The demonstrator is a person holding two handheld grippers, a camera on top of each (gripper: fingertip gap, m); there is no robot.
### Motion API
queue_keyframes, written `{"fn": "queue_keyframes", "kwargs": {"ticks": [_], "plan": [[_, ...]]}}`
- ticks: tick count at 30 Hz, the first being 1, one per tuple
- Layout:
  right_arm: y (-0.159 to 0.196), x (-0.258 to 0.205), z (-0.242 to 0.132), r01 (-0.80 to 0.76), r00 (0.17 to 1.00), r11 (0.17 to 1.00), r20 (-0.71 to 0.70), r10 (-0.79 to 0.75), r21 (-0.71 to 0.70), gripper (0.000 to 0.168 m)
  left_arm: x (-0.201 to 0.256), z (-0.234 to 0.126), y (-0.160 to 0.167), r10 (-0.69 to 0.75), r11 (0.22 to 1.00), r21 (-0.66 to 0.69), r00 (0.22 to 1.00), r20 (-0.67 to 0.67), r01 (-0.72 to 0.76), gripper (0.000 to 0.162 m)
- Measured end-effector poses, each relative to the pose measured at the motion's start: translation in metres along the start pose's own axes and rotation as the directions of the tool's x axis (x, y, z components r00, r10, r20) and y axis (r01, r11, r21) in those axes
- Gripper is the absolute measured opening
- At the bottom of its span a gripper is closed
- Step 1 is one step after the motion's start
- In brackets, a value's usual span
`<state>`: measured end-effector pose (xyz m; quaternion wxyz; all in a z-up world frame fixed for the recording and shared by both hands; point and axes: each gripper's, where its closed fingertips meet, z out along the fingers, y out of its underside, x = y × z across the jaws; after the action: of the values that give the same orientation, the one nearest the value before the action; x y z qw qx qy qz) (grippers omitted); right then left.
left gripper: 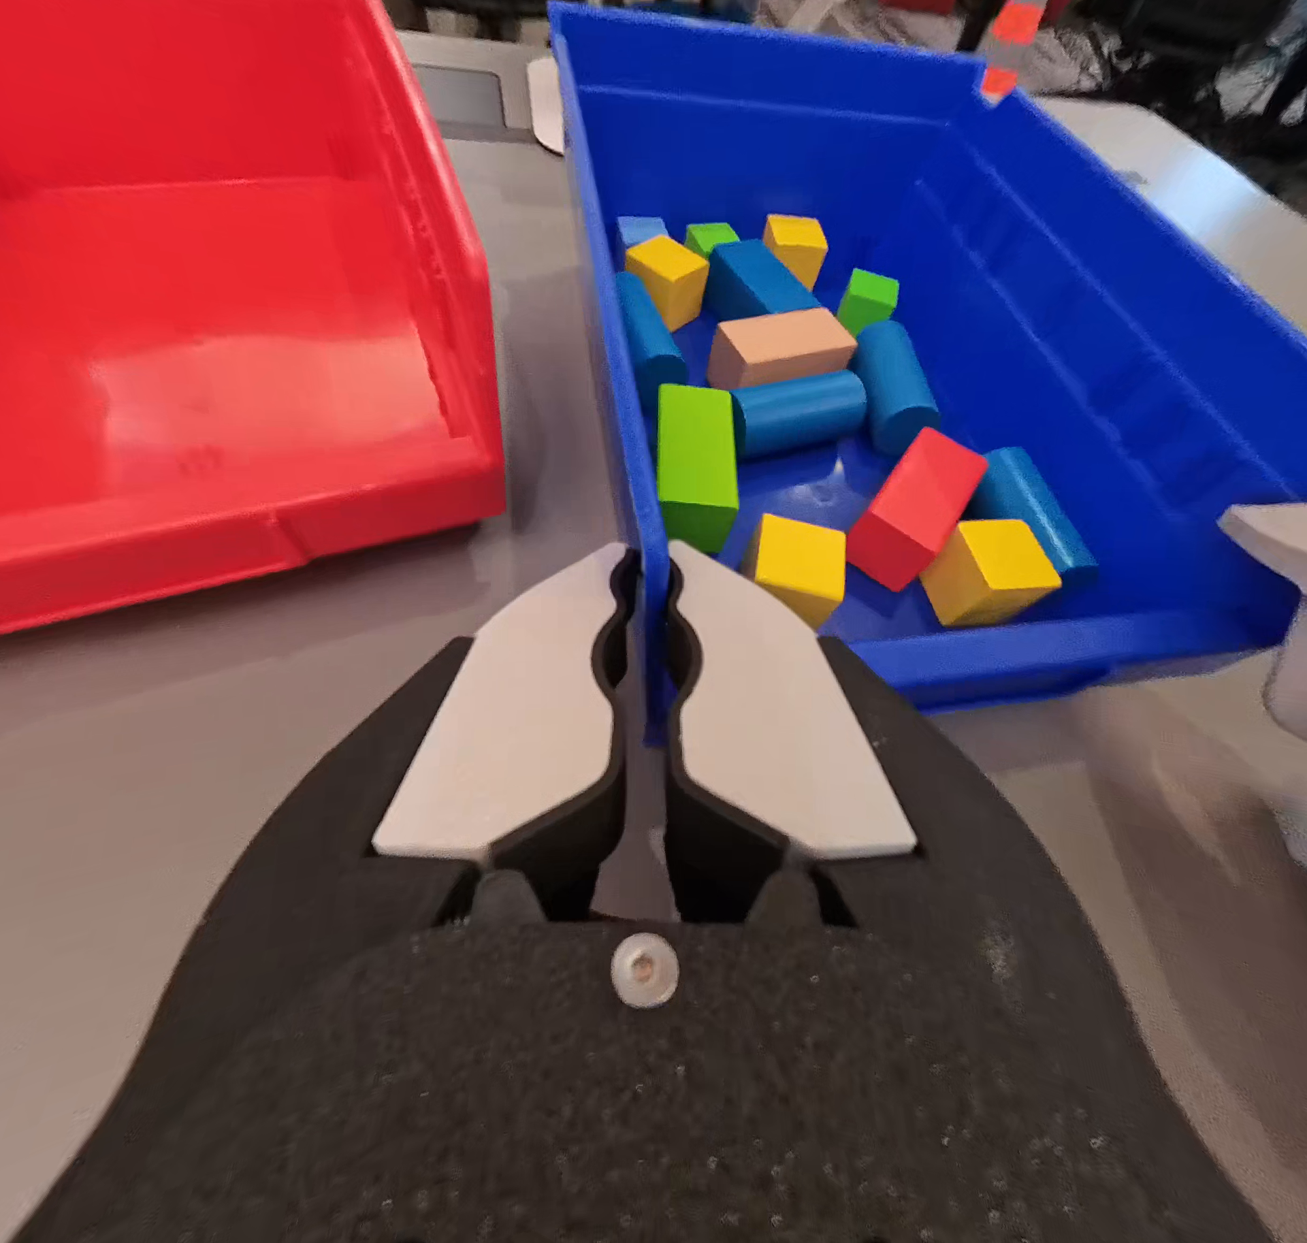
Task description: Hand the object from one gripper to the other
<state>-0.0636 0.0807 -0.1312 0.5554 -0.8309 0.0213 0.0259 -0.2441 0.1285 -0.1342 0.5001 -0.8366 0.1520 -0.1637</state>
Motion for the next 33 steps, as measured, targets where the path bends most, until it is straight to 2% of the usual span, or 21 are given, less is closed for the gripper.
{"fn": "queue_keyframes", "kwargs": {"ticks": [2, 4, 6, 7, 11, 13, 15, 17, 19, 20, 21, 22, 24, 26, 27, 29, 32, 33], "plan": [[-0.002, 0.007, 0.003, -0.012, 1.0, 1.0, 0.002, 0.012, -0.009, 0.006, 0.009, -0.003, 0.003, 0.012, 0.998, -0.059, 0.997, -0.076, -0.016, 0.009], [-0.004, 0.014, 0.006, -0.025, 0.999, 0.999, 0.029, 0.026, -0.025, 0.006, 0.016, -0.018, 0.002, -0.088, 0.993, -0.095, 0.978, -0.189, 0.071, 0.017], [-0.003, 0.021, 0.008, -0.042, 0.998, 0.998, 0.043, 0.044, -0.041, 0.008, -0.003, -0.04, -0.007, -0.174, 0.983, -0.094, 0.959, -0.226, 0.156, 0.045], [-0.004, 0.025, 0.008, -0.047, 0.998, 0.998, 0.036, 0.049, -0.049, 0.015, -0.026, -0.049, -0.012, -0.174, 0.984, -0.082, 0.966, -0.191, 0.161, 0.055], [-0.024, 0.034, -0.011, 0.036, 0.999, 0.999, -0.024, -0.035, 0.038, 0.032, -0.164, -0.083, -0.028, -0.104, 0.994, -0.025, 0.984, 0.148, 0.109, 0.063], [-0.042, 0.035, -0.024, 0.132, 0.988, 0.988, -0.094, -0.124, 0.085, 0.032, -0.205, -0.085, -0.03, -0.087, 0.995, -0.027, 0.973, 0.214, 0.095, 0.062], [-0.061, 0.022, -0.035, 0.212, 0.973, 0.97, -0.116, -0.199, 0.119, 0.032, -0.232, -0.072, -0.028, -0.058, 0.995, -0.06, 0.965, 0.254, 0.076, 0.064], [-0.074, -0.01, -0.04, 0.246, 0.969, 0.958, -0.043, -0.242, 0.148, 0.032, -0.244, -0.053, -0.03, -0.058, 0.995, -0.064, 0.965, 0.255, 0.077, 0.062], [-0.076, -0.059, -0.039, 0.243, 0.957, 0.956, 0.122, -0.264, 0.165, 0.032, -0.242, -0.031, -0.035, -0.09, 0.994, -0.048, 0.976, 0.199, 0.101, 0.055], [-0.073, -0.085, -0.037, 0.233, 0.943, 0.959, 0.204, -0.263, 0.162, 0.033, -0.243, -0.022, -0.035, -0.083, 0.994, -0.054, 0.977, 0.198, 0.096, 0.047], [-0.066, -0.11, -0.034, 0.223, 0.925, 0.963, 0.28, -0.258, 0.15, 0.035, -0.245, -0.014, -0.032, -0.067, 0.994, -0.075, 0.976, 0.206, 0.084, 0.031], [-0.057, -0.134, -0.03, 0.211, 0.905, 0.97, 0.352, -0.241, 0.123, 0.037, -0.246, -0.011, -0.028, -0.057, 0.992, -0.1, 0.974, 0.218, 0.08, 0.007], [-0.04, -0.174, -0.021, 0.19, 0.871, 0.98, 0.449, -0.199, 0.066, 0.041, -0.246, -0.017, -0.024, -0.059, 0.989, -0.118, 0.967, 0.247, 0.09, 0.004], [-0.027, -0.2, -0.007, 0.182, 0.877, 0.983, 0.45, -0.17, 0.016, 0.044, -0.246, -0.035, -0.018, -0.057, 0.987, -0.126, 0.956, 0.288, 0.097, 0.003], [-0.026, -0.206, 0.002, 0.164, 0.905, 0.986, 0.397, -0.155, 0.01, 0.057, -0.246, -0.046, -0.012, -0.08, 0.986, -0.118, 0.951, 0.298, 0.12, 0.003], [-0.023, -0.219, 0.013, 0.194, 0.925, 0.981, 0.333, -0.185, 0.006, 0.069, -0.244, -0.071, 0.004, -0.124, 0.982, -0.1, 0.942, 0.313, 0.163, 0.002], [-0.024, -0.224, 0.016, 0.228, 0.951, 0.974, 0.215, -0.22, -0.01, 0.068, -0.238, -0.113, 0.023, -0.158, 0.98, -0.061, 0.926, 0.344, 0.19, 0.002], [-0.027, -0.227, 0.01, 0.255, 0.944, 0.967, 0.209, -0.254, 0.023, 0.07, -0.235, -0.126, 0.027, -0.165, 0.98, -0.049, 0.922, 0.351, 0.194, 0.002]]}}
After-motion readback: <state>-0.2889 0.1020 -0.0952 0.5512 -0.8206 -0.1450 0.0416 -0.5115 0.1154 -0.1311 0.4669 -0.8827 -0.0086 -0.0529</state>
